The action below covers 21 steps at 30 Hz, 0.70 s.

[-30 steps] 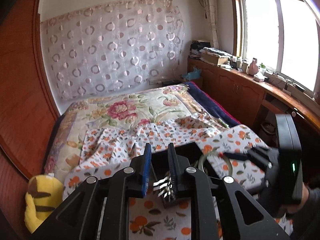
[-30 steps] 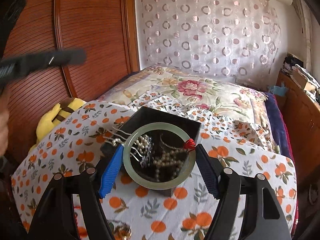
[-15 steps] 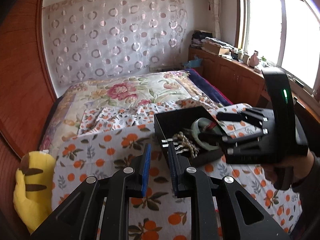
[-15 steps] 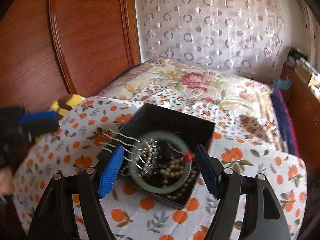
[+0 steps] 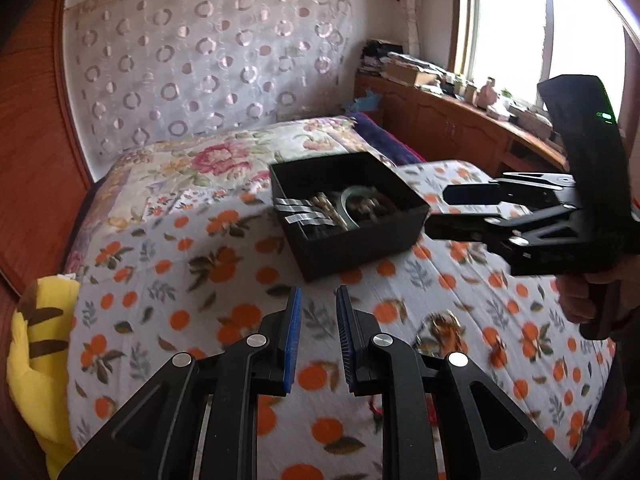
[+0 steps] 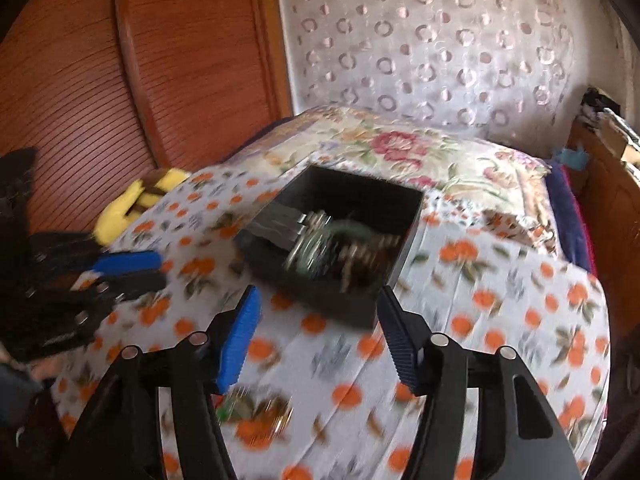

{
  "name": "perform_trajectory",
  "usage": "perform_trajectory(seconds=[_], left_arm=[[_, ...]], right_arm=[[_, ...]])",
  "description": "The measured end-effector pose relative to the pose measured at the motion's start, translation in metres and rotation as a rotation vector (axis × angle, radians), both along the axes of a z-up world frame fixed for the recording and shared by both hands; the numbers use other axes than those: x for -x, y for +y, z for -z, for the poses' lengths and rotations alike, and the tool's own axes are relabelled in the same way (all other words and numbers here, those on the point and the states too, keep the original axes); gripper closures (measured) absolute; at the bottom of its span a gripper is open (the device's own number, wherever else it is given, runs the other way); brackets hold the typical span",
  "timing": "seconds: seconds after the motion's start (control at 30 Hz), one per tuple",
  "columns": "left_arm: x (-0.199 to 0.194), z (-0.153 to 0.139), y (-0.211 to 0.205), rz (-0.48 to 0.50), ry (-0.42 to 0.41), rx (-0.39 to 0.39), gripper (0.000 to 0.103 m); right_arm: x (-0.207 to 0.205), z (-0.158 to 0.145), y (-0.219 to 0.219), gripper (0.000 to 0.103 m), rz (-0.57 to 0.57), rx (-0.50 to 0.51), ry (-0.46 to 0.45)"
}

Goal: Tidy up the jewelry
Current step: 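Lower the jade bangle into the black box and open the right gripper, then grasp the red string bracelet with the left gripper while the right gripper approaches the green pendant chain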

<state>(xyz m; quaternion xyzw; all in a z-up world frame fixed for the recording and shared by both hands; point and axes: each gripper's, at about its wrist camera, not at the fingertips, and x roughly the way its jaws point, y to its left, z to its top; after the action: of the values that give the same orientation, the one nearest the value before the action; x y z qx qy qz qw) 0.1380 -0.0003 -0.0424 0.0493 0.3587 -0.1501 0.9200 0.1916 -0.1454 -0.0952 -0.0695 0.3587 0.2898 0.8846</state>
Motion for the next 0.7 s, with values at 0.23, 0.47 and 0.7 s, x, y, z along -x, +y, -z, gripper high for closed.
perform_trajectory(seconds=[0.23, 0.47, 0.7], left_arm=[[0.017, 0.023, -0.013, 0.045, 0.047, -0.012, 0.086], [0.026, 0.040, -0.018, 0.064, 0.090, 0.002, 0.078], [0.021, 0.051, -0.027, 0.078, 0.121, -0.007, 0.078]], right_arm=[[0.043, 0.022, -0.006, 0.059, -0.045, 0.057, 0.025], [0.062, 0.040, -0.011, 0.062, -0.048, 0.060, 0.053], [0.075, 0.044, -0.008, 0.062, -0.053, 0.053, 0.047]])
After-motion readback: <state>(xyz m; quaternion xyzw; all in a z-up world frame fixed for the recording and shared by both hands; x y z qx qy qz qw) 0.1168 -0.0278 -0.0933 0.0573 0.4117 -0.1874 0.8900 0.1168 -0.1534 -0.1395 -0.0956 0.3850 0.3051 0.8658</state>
